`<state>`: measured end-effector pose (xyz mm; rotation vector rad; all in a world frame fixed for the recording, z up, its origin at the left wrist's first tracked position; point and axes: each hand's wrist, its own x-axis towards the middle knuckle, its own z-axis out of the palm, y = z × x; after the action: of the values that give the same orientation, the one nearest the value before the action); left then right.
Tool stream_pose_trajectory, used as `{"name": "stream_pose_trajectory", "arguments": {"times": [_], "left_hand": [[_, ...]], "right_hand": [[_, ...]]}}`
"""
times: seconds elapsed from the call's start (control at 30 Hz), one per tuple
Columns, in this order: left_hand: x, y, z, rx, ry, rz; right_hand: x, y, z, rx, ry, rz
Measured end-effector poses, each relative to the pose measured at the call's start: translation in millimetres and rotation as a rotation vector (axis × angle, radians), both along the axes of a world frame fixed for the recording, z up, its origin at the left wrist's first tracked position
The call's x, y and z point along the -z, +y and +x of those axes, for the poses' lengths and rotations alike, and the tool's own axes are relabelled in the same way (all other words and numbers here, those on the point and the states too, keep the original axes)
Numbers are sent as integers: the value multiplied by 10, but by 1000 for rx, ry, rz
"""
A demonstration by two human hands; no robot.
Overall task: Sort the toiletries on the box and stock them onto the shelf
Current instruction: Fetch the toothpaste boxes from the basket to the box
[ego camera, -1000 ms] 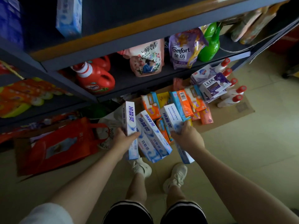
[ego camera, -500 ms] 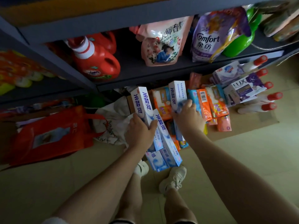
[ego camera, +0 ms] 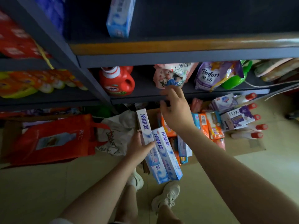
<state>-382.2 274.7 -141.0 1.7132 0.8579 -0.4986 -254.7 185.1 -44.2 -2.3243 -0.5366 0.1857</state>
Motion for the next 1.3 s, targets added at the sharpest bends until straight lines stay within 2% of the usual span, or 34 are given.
{"name": "stream_pose_trajectory", "arguments": {"times": [0.1,0.17,0.23,0.33,0.4,0.47,0.57,0.7,0.8,0.93,1.0,1.07,1.17,1.23,1.3], "left_hand": [[-9,168,-26,36,17,-119],[3,255,-25,46,18,-182],[16,302,-28,50,24,-226],[-35,364,-18,40,19,-271],[-77,459,-3,44,16,-239],[-124,578,51,23,-19,-190],[-319,756,180,-26,-159,-109],[-712,949,347,-20,-392,-27],[-1024,1044,414,4,-488,-28],[-1234,1091,429,22,-542,4],[-1316,1079,429,19,-548,12],[-1419,1040,441,8,-568,4],[-1622,921,503,-56,-629,-60],[-1773,820,564,-140,-677,-180],[-1898,701,617,-174,-710,-300]], "right_hand": [[-298,438,241,-35,-165,101],[-459,714,413,-41,-242,100],[-587,959,546,-31,-356,15],[-752,1244,686,7,-452,-244],[-841,1422,787,-22,-391,-315],[-902,1615,912,-92,-222,-312],[-918,1797,1083,-108,-40,-472],[-901,1719,1107,28,-31,-502],[-900,1506,1138,178,-41,-385],[-927,1320,1303,304,173,-300],[-988,1246,1325,327,229,-89],[-1101,1100,1246,276,217,90],[-1252,713,918,96,110,155],[-1236,365,596,33,221,286],[-1163,-11,234,-25,442,394]]}}
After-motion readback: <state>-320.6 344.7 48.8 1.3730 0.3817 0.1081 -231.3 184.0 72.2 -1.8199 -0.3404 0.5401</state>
